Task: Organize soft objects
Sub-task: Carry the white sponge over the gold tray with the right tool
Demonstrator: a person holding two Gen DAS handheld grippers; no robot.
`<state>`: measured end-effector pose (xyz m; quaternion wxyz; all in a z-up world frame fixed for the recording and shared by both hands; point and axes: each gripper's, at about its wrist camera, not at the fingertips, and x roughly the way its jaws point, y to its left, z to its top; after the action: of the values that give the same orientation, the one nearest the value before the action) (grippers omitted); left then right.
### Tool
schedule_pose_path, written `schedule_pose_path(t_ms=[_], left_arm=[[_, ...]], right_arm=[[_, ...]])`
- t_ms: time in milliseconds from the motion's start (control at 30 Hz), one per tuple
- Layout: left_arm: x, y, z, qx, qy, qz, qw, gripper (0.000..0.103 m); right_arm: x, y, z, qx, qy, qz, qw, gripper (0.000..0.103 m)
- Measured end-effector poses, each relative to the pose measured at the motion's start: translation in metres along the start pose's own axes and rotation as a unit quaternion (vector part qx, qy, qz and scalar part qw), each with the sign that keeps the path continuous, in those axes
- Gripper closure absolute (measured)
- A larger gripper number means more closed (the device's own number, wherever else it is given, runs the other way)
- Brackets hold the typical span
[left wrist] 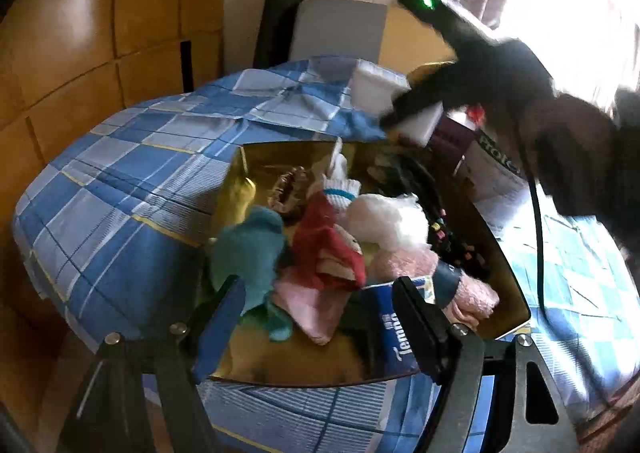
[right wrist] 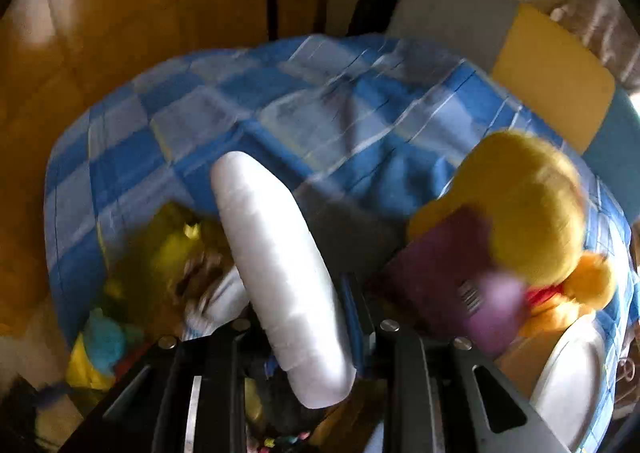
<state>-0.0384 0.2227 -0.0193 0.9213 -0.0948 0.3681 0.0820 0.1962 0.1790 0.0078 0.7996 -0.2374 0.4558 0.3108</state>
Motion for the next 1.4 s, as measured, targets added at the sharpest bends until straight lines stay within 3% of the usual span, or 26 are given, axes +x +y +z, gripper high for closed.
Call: schedule_pose_path(t_ms=[267, 633, 1033, 1233, 1400], left_arm=[[-0.009, 0.012, -0.002, -0.015, -0.01, 0.01, 0.9998, 0.027], [-0.015, 0.011, -0.001, -0.019, -0.018, 0.013, 0.9996, 0.027], [-0.019, 0.0, 0.0, -0.009, -0.024, 0.01, 0.9996, 0.024], [-0.016, -0.003, 0.0, -0.01, -0.021, 0.012, 0.9997, 0.022], [-0.016, -0.007, -0.001, -0.007, -0.021, 0.011, 0.9997, 0.021]], right_arm=[[0.007, 0.035, -0.047, -0.052, 0.008, -0.004, 0.999, 0.077], [0.01, 0.064, -0.102, -0.126, -0.01, -0.085, 0.988, 0.077], [0.0, 0.052, -0.11, -0.052, -0.035, -0.064, 0.996, 0.074], [-0.015, 0.047, -0.115, -0.018, -0.053, -0.042, 0.998, 0.065], [-0.025, 0.045, -0.122, -0.001, -0.061, -0.03, 0.998, 0.064]])
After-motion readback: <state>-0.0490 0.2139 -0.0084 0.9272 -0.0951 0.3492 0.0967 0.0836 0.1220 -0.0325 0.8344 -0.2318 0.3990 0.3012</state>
